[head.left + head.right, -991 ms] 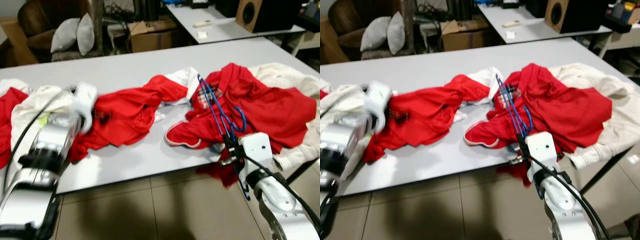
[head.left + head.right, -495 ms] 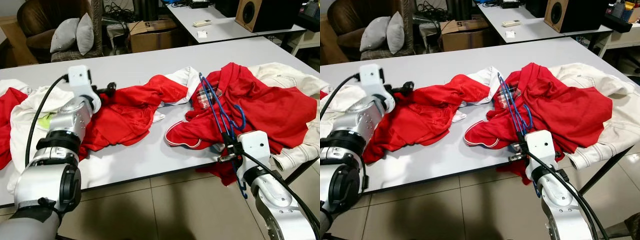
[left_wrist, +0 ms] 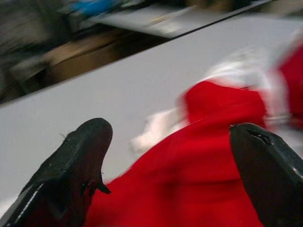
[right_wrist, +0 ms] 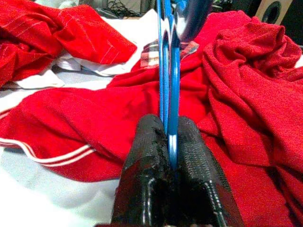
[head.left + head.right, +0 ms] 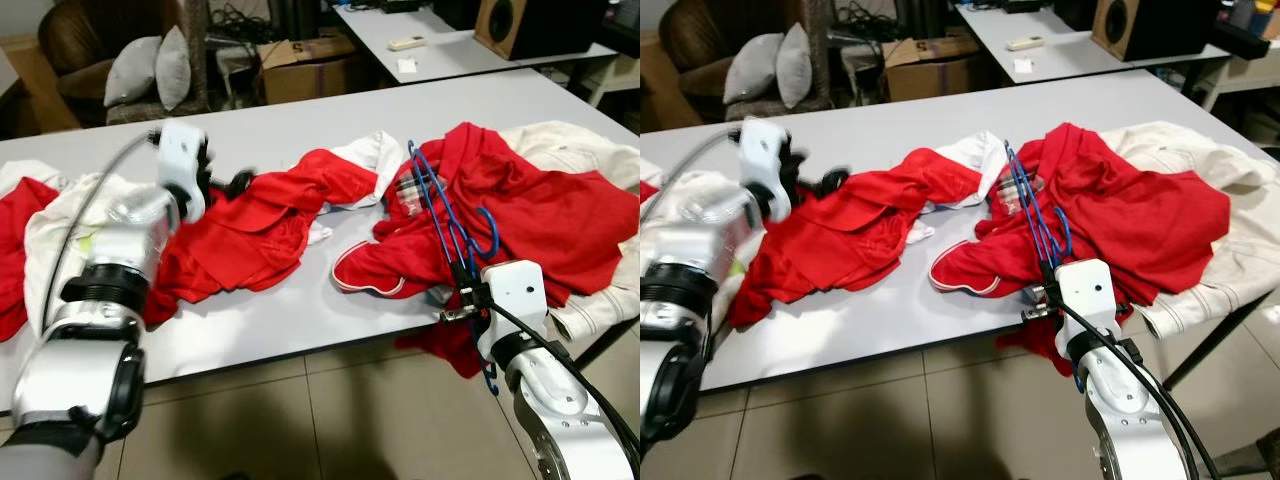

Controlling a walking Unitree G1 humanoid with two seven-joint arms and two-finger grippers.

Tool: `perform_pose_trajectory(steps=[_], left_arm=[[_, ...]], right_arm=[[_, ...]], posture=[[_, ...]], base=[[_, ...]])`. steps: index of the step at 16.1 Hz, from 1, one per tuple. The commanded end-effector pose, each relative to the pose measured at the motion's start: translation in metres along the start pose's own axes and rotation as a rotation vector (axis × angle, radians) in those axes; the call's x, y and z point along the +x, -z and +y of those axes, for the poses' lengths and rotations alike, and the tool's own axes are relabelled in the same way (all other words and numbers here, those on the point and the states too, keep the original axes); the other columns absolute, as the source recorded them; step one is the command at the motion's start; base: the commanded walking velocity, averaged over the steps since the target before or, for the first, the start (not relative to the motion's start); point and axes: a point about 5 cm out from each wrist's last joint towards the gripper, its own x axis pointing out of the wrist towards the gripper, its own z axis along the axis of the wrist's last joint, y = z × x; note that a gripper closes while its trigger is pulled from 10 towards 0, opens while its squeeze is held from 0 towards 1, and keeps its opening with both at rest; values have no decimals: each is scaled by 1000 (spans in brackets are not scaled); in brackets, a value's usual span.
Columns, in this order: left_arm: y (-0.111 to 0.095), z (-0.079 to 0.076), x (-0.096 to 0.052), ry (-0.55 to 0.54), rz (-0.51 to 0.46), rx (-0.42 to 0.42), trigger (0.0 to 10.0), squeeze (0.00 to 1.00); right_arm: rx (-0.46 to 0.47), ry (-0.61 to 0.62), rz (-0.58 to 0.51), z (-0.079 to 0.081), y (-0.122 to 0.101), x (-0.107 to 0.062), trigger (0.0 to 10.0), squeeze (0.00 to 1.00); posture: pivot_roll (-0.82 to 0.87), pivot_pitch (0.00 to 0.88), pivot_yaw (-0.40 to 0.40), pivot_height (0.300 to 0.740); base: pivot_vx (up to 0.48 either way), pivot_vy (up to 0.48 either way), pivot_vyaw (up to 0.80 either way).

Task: Hang hanger

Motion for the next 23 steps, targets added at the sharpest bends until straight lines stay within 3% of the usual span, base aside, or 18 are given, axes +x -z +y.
perform_pose_trajectory(steps=[1,3,7,9,10,12,17,23], left_arm=[[9,-9,-4,134,68,76,10000,0],[33,-18,-6,181,210,253,10000,0],[53,-37,6,131,280,338,10000,0],[58,-40,11,73,294,357,10000,0],[57,-42,14,62,283,343,9098,0],[54,-49,16,134,269,323,0,0],[60,-35,16,-21,347,339,0,0],[58,-31,17,-55,343,292,0,0]], right_arm=[[0,0,-6,1,0,0,10000,0],[0,-9,-7,3,-1,1,10000,0],[-1,-14,-9,3,-1,2,10000,0],[-1,-13,-9,2,-1,2,10000,0],[-1,-11,-9,2,-1,2,10000,0],[0,-7,-7,2,-1,1,10000,0],[2,-5,-8,3,-1,1,10000,0],[3,-7,-8,3,0,1,10000,0]], posture=[[-135,0,111,740],[-129,0,105,740],[-126,0,101,740],[-135,0,108,740],[-137,0,110,740],[-140,0,114,740],[-138,0,114,740],[-138,0,113,740]], base=[[0,0,0],[0,0,0],[0,0,0],[0,0,0],[0,0,0],[0,0,0],[0,0,0],[0,0,0]])
